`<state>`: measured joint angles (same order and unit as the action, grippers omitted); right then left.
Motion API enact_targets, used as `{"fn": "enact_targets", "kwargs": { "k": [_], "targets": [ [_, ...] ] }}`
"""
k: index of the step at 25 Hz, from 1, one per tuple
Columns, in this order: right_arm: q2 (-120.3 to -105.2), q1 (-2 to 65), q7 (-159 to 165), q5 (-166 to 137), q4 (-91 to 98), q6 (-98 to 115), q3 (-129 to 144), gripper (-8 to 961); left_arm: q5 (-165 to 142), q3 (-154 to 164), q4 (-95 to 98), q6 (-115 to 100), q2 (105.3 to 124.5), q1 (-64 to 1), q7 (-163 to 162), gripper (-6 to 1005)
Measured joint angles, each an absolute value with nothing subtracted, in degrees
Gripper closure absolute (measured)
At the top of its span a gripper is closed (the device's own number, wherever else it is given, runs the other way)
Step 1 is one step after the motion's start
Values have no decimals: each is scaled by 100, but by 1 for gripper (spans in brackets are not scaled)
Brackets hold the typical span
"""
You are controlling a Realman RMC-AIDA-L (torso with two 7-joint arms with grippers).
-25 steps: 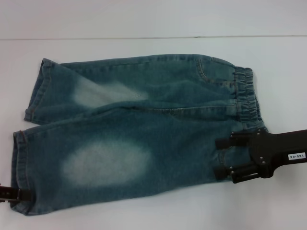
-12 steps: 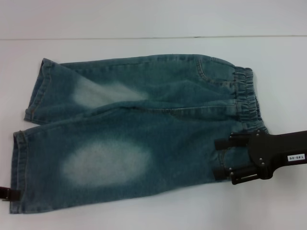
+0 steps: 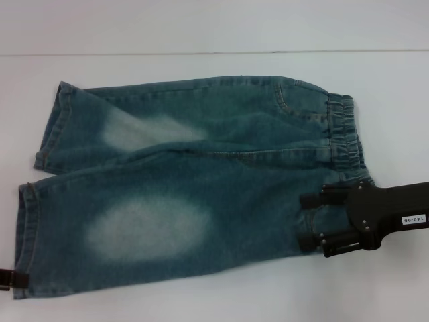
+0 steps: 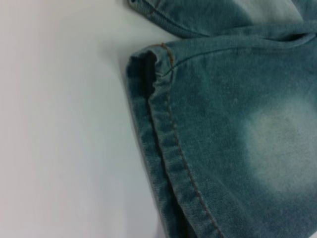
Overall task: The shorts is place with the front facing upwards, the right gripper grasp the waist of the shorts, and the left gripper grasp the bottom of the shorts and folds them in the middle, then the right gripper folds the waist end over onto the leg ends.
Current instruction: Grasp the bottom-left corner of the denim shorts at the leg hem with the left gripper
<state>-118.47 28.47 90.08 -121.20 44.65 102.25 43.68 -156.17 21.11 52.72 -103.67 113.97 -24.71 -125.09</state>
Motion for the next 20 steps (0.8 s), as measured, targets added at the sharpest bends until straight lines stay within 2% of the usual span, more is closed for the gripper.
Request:
{"fn": "enact_targets", "kwargs": {
  "k": [3,6,16,20],
  "targets": [
    [-11847,2857,9003,-12120,4465,10209,4368,25,-15618,2116,5267,-10380,11411,-2472,-12510,627],
    [-11847,2863,9002,-12120,4465,10204,4368,25,-15617,2118,5265,-10414,11421,-2487,-12511,440],
    [-11848,2869,8939,-12120,4457,10195,4368,25,-15562,2067,5200,-10391,11462,-2571,-12528,448],
    [-11857,2896,8932,-12120,4456,10190,4368,25,-15611,2121,5185,-10323,11477,-2601,-12582,577]
  ]
}}
